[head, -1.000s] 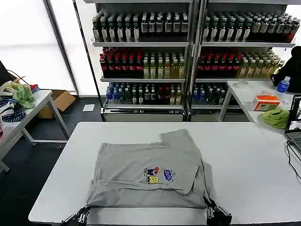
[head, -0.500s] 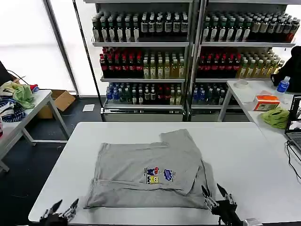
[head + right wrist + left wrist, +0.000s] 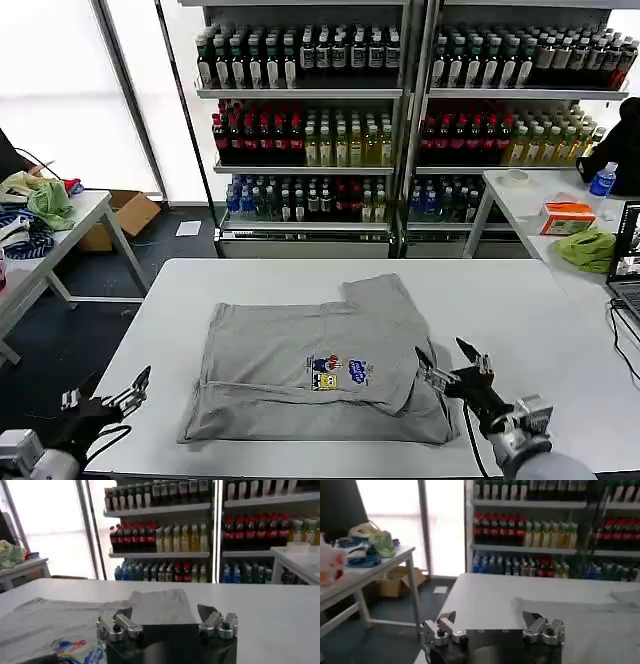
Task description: Fold and organize the clothes.
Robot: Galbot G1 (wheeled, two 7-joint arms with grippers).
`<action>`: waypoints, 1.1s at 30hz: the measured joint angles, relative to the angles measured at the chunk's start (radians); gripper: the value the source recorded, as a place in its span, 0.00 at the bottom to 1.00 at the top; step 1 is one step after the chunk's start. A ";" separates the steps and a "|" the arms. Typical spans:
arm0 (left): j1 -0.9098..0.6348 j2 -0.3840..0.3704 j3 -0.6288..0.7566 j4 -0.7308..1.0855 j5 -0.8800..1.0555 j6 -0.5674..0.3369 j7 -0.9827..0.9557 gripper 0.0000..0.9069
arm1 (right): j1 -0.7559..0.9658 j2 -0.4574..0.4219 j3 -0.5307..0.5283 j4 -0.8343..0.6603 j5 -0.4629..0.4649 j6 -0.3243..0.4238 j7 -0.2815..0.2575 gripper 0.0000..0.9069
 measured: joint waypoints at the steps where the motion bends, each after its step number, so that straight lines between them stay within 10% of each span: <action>1: -0.019 0.007 0.013 0.015 -0.001 0.000 0.004 1.00 | 0.031 -0.002 -0.010 -0.024 0.002 -0.012 -0.010 1.00; 33: -0.559 0.255 0.465 0.559 -0.077 -0.026 0.077 1.00 | 0.764 0.123 -0.345 -0.690 -0.102 -0.177 -0.246 1.00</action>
